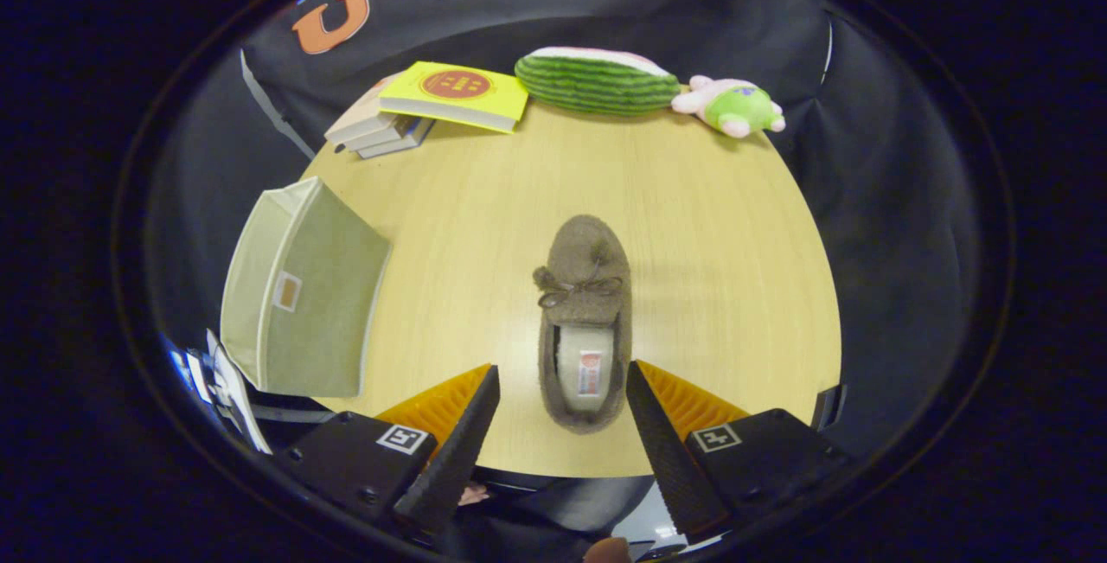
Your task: Open the storage box then place both shoes into the box .Put the left shoe in first, then the right shoe, with the right side of both shoes facing outward in a uniform manner.
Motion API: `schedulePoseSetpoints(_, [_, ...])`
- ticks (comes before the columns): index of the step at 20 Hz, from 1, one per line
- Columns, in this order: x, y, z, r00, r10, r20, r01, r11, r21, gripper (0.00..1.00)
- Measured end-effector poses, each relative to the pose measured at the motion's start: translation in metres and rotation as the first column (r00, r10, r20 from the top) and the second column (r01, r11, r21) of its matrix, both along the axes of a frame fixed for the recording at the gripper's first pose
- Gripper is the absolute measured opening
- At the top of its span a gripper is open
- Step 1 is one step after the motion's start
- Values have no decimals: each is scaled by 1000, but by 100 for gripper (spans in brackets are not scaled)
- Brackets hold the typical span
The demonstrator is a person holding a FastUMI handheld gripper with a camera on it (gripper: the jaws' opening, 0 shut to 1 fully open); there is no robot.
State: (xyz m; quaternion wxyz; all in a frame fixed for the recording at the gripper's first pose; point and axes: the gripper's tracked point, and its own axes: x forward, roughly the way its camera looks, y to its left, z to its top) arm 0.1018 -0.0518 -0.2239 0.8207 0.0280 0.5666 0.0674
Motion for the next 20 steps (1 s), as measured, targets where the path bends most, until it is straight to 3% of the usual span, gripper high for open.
schedulePoseSetpoints(9, [18, -24, -62, 988, 5, -156, -3, 1000, 11, 81])
schedulePoseSetpoints(13, [22, -25, -77, 985, 33, -172, -32, 999, 12, 63])
schedulePoseSetpoints(16, [23, -26, -85, 983, 15, -181, -10, 1000, 29, 31])
schedulePoseSetpoints(20, [23, -28, -83, 986, -13, -167, 22, 998, 52, 8])
